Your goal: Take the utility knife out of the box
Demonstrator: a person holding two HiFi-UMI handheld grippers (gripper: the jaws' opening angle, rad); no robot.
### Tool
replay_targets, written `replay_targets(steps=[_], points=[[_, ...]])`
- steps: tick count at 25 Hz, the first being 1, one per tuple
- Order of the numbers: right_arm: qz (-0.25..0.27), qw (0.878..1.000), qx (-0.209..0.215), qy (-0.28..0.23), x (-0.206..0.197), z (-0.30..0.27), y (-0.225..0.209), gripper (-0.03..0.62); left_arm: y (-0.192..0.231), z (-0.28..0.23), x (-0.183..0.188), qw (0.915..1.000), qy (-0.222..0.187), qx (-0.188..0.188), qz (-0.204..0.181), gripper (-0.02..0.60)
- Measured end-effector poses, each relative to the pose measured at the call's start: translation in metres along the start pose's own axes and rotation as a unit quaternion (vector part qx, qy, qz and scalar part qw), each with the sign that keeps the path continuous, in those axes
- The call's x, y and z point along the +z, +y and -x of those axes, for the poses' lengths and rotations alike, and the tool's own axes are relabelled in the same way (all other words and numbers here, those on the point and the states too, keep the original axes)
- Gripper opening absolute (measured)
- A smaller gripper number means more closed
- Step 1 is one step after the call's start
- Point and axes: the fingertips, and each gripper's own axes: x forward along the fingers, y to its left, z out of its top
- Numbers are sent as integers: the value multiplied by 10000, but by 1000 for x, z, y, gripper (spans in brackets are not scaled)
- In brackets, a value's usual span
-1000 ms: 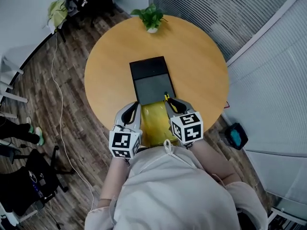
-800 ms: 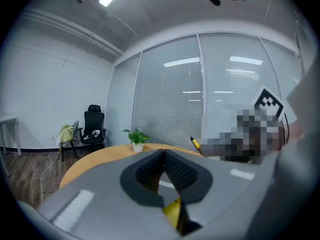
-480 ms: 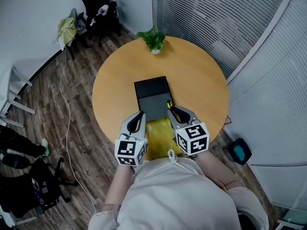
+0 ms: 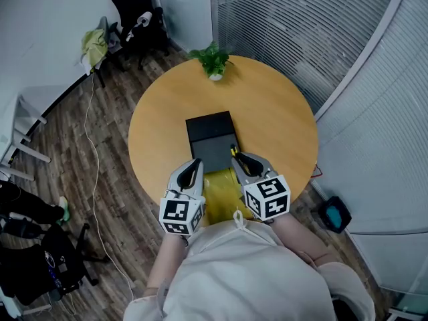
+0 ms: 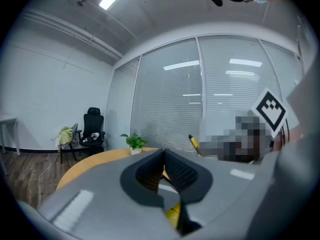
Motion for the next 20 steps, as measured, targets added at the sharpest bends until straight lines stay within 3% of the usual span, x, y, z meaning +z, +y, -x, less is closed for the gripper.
replay_targets(steps=[20], points=[[-71, 10000, -26, 49, -15, 5, 1, 64, -7, 3, -10, 10000, 79, 12, 45, 6]])
